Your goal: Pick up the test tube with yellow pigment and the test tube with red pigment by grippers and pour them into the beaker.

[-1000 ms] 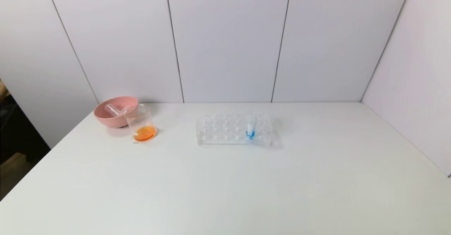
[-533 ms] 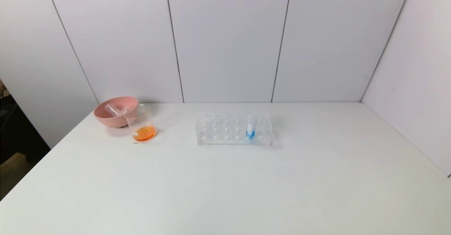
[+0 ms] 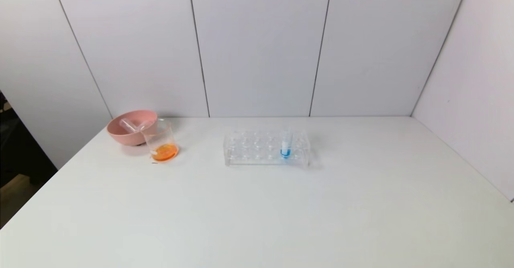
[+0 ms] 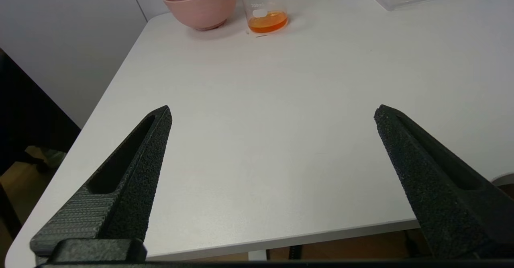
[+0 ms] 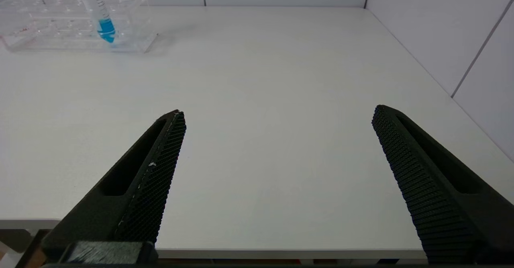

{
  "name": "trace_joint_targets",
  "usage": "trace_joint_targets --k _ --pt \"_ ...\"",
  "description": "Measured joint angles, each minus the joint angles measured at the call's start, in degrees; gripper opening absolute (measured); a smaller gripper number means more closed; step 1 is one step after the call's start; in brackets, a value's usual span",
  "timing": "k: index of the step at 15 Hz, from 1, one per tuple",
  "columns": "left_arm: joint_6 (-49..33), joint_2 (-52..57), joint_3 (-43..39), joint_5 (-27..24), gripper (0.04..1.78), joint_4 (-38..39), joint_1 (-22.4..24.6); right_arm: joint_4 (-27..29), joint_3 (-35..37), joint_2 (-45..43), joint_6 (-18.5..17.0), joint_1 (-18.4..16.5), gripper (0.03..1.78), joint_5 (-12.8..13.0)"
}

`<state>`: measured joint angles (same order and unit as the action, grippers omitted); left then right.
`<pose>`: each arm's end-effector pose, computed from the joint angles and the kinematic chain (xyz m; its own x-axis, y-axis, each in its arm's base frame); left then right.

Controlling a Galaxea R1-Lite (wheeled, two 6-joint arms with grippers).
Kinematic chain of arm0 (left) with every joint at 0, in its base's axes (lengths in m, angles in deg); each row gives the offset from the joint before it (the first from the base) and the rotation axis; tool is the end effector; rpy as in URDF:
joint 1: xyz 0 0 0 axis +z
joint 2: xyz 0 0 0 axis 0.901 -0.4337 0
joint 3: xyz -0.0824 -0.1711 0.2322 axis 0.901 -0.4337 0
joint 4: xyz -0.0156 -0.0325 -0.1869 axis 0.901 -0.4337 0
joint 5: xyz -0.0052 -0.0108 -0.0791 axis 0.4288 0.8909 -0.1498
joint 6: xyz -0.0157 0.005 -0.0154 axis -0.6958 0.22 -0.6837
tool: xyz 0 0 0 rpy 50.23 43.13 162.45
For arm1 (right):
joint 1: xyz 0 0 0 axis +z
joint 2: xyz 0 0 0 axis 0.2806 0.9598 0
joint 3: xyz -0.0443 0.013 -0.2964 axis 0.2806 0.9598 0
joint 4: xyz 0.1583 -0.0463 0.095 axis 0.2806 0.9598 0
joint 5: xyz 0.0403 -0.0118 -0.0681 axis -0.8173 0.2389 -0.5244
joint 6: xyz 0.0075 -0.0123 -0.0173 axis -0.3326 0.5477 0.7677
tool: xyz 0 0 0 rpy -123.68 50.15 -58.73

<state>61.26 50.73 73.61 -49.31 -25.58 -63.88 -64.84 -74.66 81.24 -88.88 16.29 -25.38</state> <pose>-0.0228 -0.0013 0.0759 0.9989 -0.0461 0.0027 0.0450 0.9848 0.1677 -0.0227 0.0000 0.0758 1.0000 -0.0043 -0.0019 0.0043 1.0000 0.0046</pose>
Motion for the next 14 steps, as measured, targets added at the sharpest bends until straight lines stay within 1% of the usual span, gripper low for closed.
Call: trace_joint_targets --k 11,14 --pt "-0.41 0.07 -0.05 0.09 1.76 -0.10 0.00 0.00 0.00 0.00 0.45 0.00 1.70 0.02" --pt "-0.46 0.05 -0.05 0.09 1.76 -0.10 0.00 0.02 0.00 0.00 -0.04 0.00 1.70 0.00"
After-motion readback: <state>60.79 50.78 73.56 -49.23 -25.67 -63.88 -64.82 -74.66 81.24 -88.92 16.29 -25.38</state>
